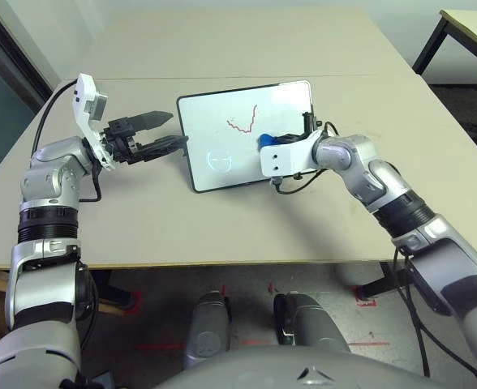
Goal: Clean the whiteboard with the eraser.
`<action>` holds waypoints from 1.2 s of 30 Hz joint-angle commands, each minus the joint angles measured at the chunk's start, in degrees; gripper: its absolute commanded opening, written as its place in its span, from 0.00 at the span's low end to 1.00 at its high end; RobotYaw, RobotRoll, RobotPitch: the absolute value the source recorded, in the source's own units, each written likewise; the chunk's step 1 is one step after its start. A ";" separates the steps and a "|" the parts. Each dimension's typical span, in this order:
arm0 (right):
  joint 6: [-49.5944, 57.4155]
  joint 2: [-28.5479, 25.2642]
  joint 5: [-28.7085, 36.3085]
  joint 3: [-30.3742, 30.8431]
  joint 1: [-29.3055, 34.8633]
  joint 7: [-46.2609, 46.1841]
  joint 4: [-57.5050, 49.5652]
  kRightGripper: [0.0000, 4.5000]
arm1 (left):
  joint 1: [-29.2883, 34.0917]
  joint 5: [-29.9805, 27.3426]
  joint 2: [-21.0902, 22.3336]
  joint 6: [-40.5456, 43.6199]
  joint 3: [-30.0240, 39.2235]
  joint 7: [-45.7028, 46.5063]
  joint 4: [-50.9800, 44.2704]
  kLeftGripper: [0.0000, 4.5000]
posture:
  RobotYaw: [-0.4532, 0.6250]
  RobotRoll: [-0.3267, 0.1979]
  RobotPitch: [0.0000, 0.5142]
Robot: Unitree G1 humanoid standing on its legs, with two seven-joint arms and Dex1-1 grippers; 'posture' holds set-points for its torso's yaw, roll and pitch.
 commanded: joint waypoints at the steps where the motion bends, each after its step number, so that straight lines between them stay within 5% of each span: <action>1: -0.12 0.38 -0.88 1.55 -0.43 0.20 1.43 0.01 | 0.48 0.14 0.60 0.18 -0.14 0.12 -1.00 1.00 | 0.66 0.62 0.17; 24: -1.97 -14.44 -0.24 -1.74 7.08 2.55 -4.61 0.01 | -1.22 0.80 -0.79 -1.22 -1.11 -0.49 1.58 1.00 | 0.61 0.62 0.17; 36: 3.67 -11.08 10.00 -8.41 4.13 7.06 -13.02 0.01 | -1.87 0.95 -0.51 -1.63 -1.59 -0.87 2.30 1.00 | 0.61 0.62 0.18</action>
